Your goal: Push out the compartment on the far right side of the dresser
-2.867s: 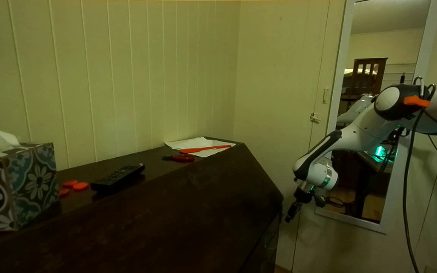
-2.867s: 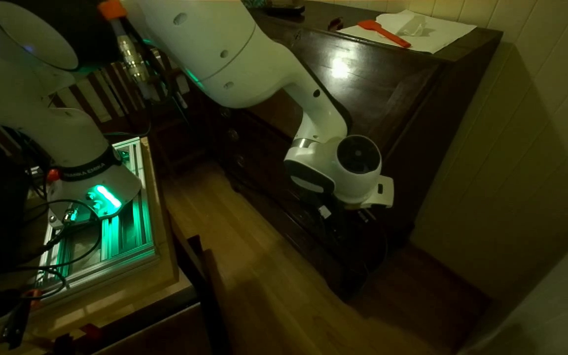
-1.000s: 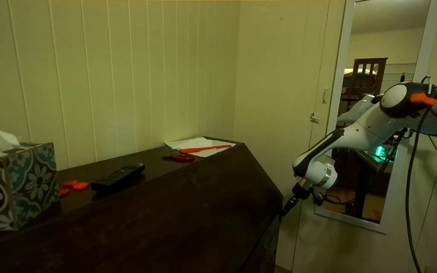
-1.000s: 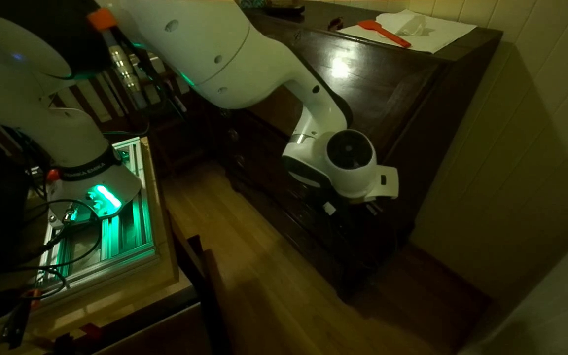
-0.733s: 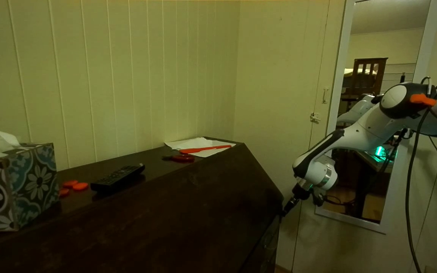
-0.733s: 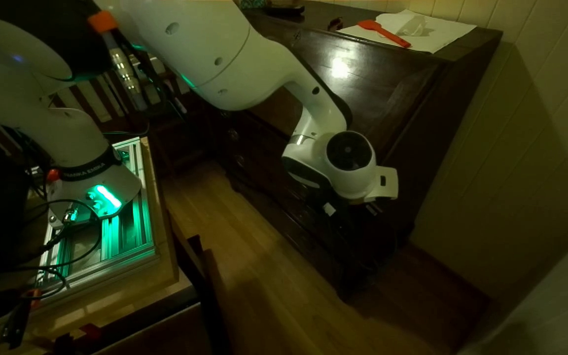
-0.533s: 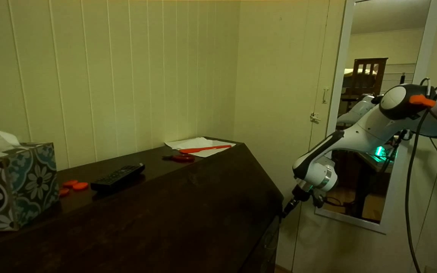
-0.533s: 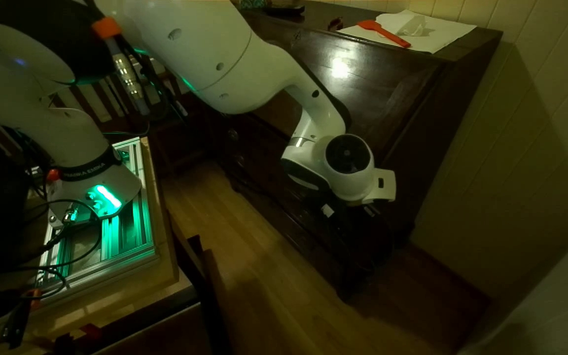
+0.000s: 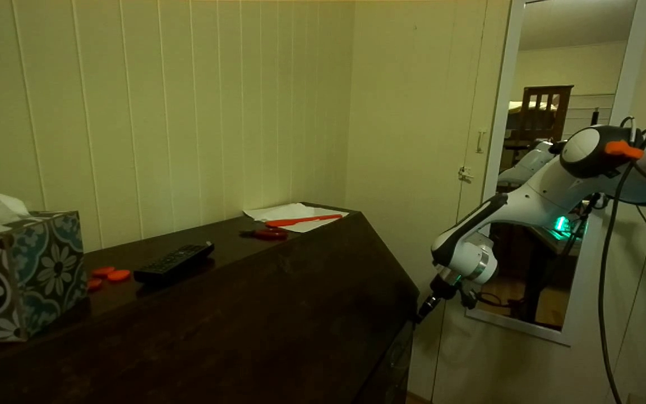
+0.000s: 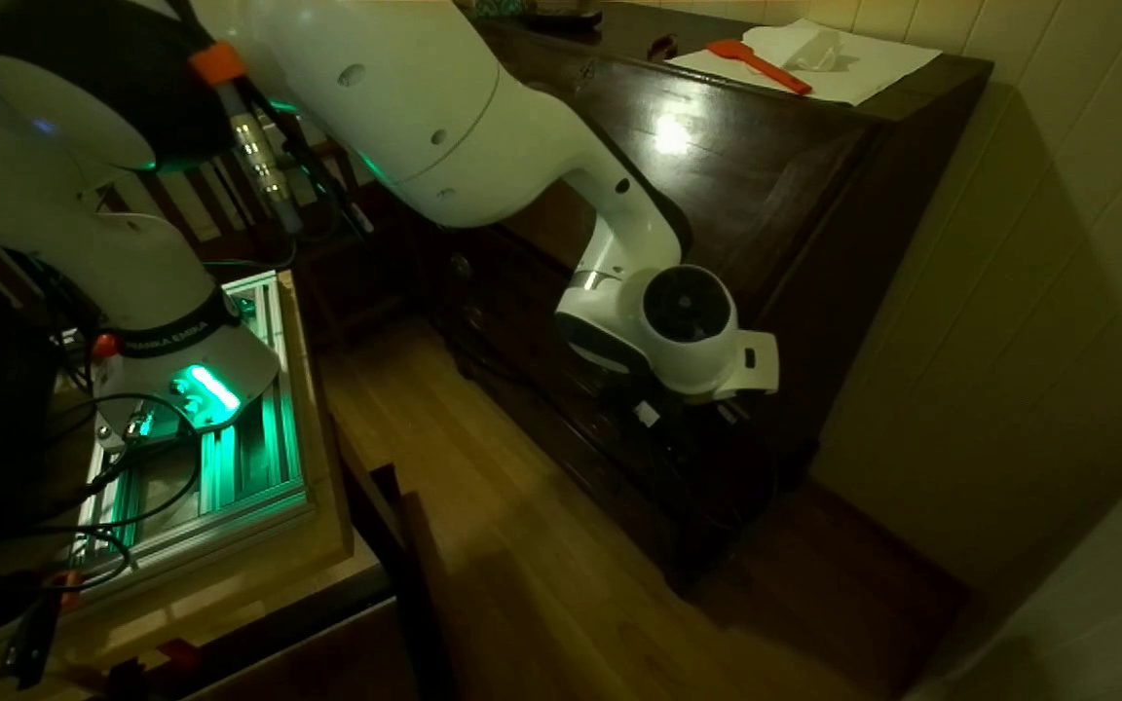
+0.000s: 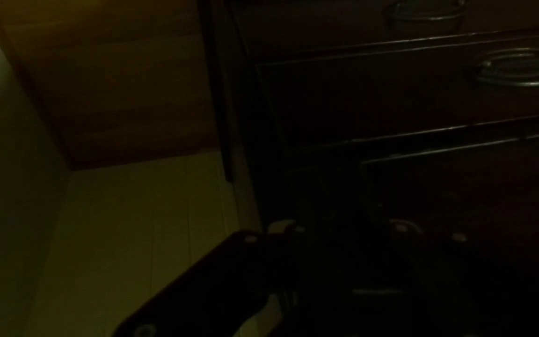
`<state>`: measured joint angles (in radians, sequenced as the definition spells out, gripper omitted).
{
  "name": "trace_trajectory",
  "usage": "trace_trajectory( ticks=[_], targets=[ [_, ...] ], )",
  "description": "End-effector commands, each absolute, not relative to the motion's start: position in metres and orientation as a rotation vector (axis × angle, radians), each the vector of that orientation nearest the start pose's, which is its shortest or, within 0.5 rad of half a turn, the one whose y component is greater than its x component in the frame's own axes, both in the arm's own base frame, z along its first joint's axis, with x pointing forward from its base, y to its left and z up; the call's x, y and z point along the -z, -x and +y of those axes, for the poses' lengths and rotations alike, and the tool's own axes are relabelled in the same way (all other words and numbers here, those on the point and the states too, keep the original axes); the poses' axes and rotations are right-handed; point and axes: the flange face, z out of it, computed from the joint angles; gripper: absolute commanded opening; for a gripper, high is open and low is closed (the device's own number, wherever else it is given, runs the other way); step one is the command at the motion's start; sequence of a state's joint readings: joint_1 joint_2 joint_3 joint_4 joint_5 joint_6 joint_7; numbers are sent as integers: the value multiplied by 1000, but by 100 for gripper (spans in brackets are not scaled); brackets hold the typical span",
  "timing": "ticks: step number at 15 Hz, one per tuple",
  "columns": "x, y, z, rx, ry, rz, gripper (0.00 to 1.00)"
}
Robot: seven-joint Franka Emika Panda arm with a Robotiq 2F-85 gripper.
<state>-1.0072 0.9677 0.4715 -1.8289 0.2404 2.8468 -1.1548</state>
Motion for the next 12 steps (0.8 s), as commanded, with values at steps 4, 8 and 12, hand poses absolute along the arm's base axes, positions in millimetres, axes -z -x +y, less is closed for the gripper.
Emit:
trace_trajectory(
  ticks=[4,8,12],
  targets=[
    [-65,-501,-348,554,2883,-239,7],
    [-62,-460,-356,464,2913,-195,7],
    [-67,-441,-361,431,2926,-177,7]
  ],
)
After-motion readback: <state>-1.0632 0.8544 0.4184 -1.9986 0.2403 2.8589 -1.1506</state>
